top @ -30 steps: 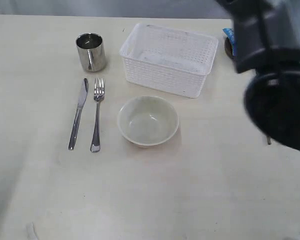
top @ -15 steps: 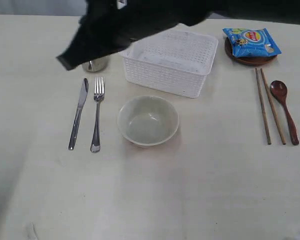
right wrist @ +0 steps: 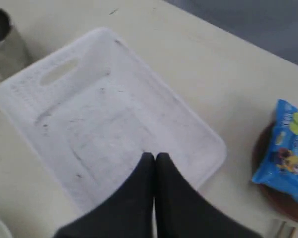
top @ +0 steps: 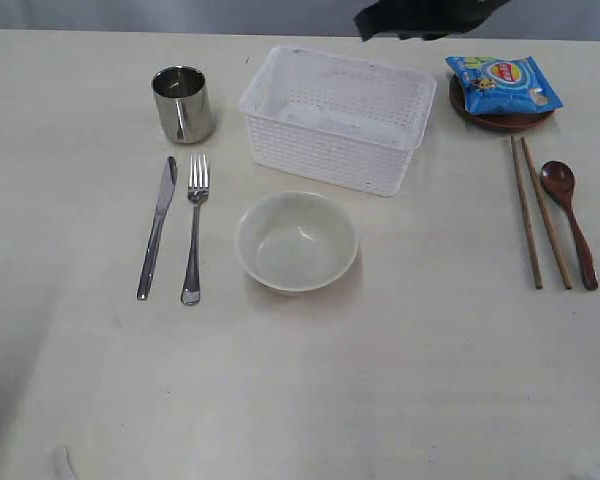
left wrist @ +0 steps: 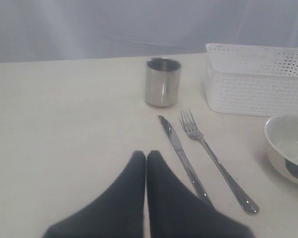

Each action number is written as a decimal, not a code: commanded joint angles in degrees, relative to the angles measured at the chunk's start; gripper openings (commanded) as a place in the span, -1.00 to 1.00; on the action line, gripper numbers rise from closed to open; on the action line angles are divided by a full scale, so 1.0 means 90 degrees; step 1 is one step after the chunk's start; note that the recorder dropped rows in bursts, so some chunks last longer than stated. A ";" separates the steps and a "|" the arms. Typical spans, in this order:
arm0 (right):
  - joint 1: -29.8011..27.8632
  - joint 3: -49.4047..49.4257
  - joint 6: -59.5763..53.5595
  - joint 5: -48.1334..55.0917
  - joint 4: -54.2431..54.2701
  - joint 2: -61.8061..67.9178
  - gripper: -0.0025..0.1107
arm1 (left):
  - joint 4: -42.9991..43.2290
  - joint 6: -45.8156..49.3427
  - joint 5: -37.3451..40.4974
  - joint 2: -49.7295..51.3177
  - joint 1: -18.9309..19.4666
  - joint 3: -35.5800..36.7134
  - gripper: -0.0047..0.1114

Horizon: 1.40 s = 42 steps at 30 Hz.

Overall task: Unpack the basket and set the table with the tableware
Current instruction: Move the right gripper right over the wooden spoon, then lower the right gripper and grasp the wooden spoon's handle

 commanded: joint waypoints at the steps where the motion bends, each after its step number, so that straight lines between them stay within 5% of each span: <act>1: -0.0568 -0.0198 -0.0306 0.0315 -0.0080 -0.0080 -0.96 | 0.0012 -0.0007 -0.0011 -0.0021 -0.0037 0.0021 -0.92; 11: -0.1488 -0.0984 -0.1120 0.0705 0.0438 0.0424 -0.96 | 0.0012 -0.0007 -0.0011 -0.0021 -0.0037 0.0021 -0.92; 18: -0.2430 -0.1018 0.0254 0.2121 0.0453 0.1290 -0.96 | 0.0012 -0.0007 -0.0011 -0.0021 -0.0037 0.0021 -0.92; 28: -0.2479 -0.0116 0.2088 0.2979 -0.1155 0.1645 -0.96 | 0.0012 -0.0018 -0.0011 -0.0021 -0.0037 0.0021 -0.92; 42: -0.2479 0.0571 0.2186 0.2636 -0.1407 0.1645 -0.96 | 0.0012 -0.0018 -0.0011 -0.0021 -0.0037 0.0021 -0.92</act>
